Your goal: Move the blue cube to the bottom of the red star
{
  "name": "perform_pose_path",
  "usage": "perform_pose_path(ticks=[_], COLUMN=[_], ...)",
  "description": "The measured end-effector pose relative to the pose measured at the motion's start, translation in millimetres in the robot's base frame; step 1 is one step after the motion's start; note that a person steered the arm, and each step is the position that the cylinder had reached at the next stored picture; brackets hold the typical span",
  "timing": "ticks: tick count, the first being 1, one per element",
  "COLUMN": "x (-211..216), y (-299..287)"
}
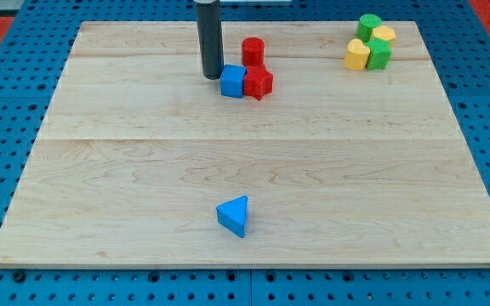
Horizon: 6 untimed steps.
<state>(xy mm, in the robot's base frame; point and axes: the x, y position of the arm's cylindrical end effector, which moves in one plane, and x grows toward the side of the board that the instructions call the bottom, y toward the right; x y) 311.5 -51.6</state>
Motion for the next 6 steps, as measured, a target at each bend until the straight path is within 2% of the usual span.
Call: perform_pose_path(ticks=[1,2,5,6], x=[-24,-12,79,76], y=[-2,24,20,18])
